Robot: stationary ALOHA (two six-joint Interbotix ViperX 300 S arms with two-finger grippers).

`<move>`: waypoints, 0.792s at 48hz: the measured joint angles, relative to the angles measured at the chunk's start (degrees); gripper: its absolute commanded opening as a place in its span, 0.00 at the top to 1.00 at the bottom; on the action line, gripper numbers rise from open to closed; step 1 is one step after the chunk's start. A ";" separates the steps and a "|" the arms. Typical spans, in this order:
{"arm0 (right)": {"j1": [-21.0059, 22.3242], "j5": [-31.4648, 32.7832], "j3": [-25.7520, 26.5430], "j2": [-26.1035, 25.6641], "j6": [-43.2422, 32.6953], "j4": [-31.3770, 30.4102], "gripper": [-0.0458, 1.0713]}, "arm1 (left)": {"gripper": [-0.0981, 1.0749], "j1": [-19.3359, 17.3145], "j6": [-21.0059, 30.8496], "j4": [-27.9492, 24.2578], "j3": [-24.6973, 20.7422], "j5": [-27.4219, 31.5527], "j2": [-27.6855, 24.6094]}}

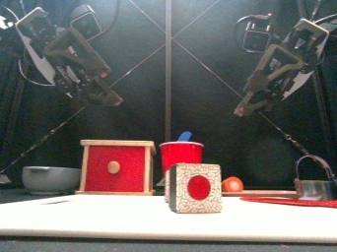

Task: Place cut up sushi roll onto plate

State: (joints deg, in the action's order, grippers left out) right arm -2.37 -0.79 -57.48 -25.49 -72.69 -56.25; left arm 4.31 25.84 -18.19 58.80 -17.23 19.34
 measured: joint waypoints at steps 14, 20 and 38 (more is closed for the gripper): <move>0.09 -0.09 2.81 1.58 0.26 -0.18 0.12 | 0.08 -0.09 0.00 -0.26 0.00 0.00 0.00; 0.09 0.00 5.80 6.77 0.00 0.35 0.12 | 0.08 0.00 -0.09 -0.70 -0.09 -0.26 0.00; 0.62 4.75 19.78 23.91 0.09 1.32 0.12 | 0.08 -0.79 0.00 -3.43 1.58 -0.62 1.76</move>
State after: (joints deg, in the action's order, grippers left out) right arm -1.76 3.96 -37.71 -1.58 -72.60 -54.93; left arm 3.52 25.84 -21.62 60.38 -17.84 21.09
